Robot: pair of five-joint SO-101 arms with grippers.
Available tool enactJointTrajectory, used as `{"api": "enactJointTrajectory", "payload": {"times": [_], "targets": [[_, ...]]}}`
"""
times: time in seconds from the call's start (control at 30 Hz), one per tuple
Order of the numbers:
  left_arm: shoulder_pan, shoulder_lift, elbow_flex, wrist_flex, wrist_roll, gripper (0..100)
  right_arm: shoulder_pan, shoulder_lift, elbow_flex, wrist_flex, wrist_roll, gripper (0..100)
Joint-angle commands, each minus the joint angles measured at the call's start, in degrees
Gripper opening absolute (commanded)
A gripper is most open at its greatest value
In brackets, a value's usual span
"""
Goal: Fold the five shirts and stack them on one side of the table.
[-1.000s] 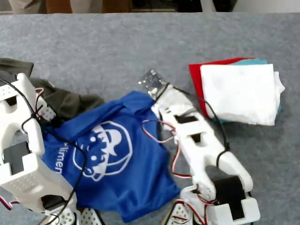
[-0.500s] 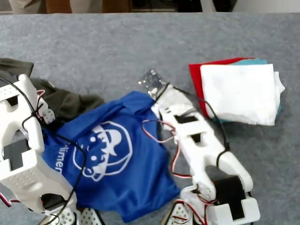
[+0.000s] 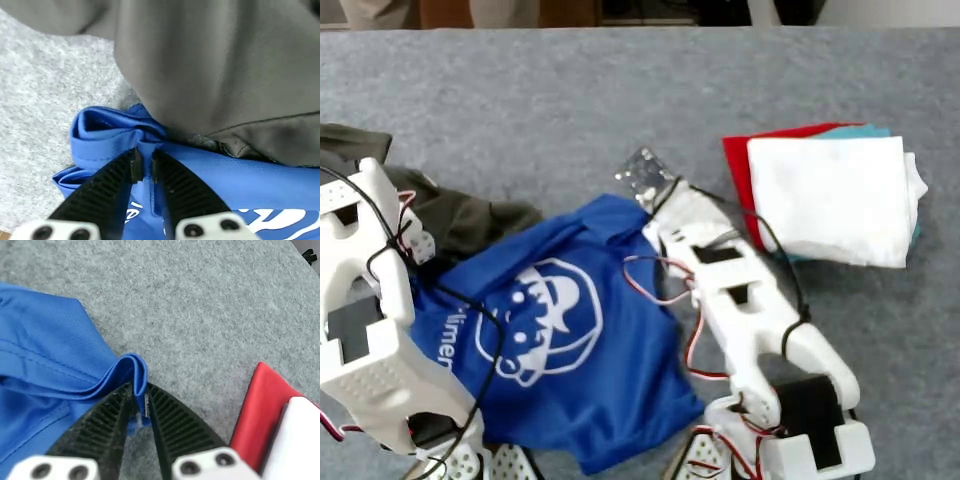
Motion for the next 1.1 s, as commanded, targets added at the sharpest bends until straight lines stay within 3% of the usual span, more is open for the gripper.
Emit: {"api": "enactJointTrajectory", "payload": {"times": [0.0,0.17,0.3,0.43,0.63,0.87,1.07], "targets": [[-2.46,-4.18,-8.00,3.43,1.58,2,-0.84,0.04,-3.21,-1.14,0.62,0.2],[-4.92,-14.20,-18.99,10.46,1.23,2,-0.57,-0.48,-4.62,-0.79,0.00,0.2],[-5.01,-23.60,-22.24,15.21,0.53,2,3.74,-3.74,-10.24,6.24,-4.66,0.2],[-5.01,-34.77,-20.40,15.91,0.70,2,8.84,-14.73,-19.65,19.08,-10.29,0.2],[-4.92,-52.97,-19.87,15.91,0.00,2,9.89,-34.33,-39.25,34.37,-10.90,0.2],[-4.92,-66.24,-19.87,15.65,-6.51,2,9.89,-43.38,-56.75,40.00,-10.99,0.2],[-4.92,-68.97,-27.96,15.65,-6.86,2,10.07,-43.47,-73.10,41.76,-10.64,0.2]]}}
